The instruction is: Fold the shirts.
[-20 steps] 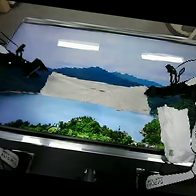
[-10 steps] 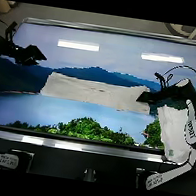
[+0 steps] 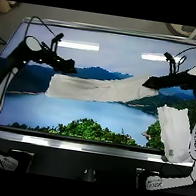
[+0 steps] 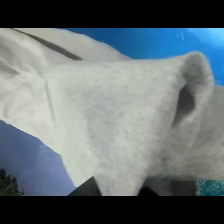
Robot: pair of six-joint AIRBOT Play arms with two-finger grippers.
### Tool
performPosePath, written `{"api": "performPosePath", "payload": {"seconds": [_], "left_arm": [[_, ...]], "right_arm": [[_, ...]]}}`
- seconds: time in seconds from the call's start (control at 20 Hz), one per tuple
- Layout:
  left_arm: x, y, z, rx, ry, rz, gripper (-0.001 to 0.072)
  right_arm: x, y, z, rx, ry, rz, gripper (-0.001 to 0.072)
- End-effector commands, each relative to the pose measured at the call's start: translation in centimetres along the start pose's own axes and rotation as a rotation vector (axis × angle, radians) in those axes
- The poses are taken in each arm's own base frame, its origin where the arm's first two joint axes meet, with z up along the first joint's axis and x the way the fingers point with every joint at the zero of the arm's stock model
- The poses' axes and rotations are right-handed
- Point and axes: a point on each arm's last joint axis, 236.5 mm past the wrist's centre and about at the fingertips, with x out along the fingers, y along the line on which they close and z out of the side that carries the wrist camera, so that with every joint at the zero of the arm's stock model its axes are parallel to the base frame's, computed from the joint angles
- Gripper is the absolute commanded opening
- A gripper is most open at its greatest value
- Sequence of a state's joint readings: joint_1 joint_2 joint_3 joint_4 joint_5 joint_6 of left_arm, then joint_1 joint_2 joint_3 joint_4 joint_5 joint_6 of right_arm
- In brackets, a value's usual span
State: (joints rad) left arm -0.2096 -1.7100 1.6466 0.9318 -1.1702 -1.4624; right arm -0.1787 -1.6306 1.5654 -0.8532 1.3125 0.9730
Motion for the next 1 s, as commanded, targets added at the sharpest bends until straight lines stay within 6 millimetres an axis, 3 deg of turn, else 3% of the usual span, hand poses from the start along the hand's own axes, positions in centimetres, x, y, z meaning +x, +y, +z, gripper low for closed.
{"api": "performPosePath", "payload": {"seconds": [0.0, 0.15, 0.35, 0.5, 0.65, 0.75, 0.85, 0.95], "left_arm": [[7.9, -5.8, -2.0, 0.015, 0.037, -0.107, 0.0028], [12.1, -9.7, -2.4, -0.096, 0.021, -0.241, 0.0029], [14.9, -14.2, -3.2, -0.203, 0.022, -0.418, 0.0028], [17.0, -17.1, -6.4, -0.174, 0.087, -0.455, 0.0027], [19.0, -19.8, -10.5, -0.136, 0.168, -0.468, 0.0028], [19.7, -21.5, -11.3, -0.133, 0.166, -0.514, 0.0028], [19.0, -21.3, -10.2, -0.123, 0.137, -0.532, 0.0025], [16.7, -18.6, -7.6, -0.047, 0.089, -0.466, 0.0022]], "right_arm": [[-6.1, 5.1, 2.5, -0.080, -0.104, -0.016, 0.0020], [-9.1, 8.3, 1.8, -0.107, -0.107, -0.010, 0.0020], [-11.8, 11.0, 0.9, -0.134, -0.116, -0.018, 0.0020], [-12.8, 12.2, -0.1, -0.155, -0.098, -0.015, 0.0020], [-13.2, 12.1, -0.6, -0.152, -0.088, -0.034, 0.0020], [-13.2, 12.2, -0.6, -0.153, -0.088, -0.032, 0.0020], [-13.2, 11.9, -0.3, -0.152, -0.095, -0.043, 0.0020], [-12.7, 11.7, -0.1, -0.139, -0.095, -0.033, 0.0020]]}}
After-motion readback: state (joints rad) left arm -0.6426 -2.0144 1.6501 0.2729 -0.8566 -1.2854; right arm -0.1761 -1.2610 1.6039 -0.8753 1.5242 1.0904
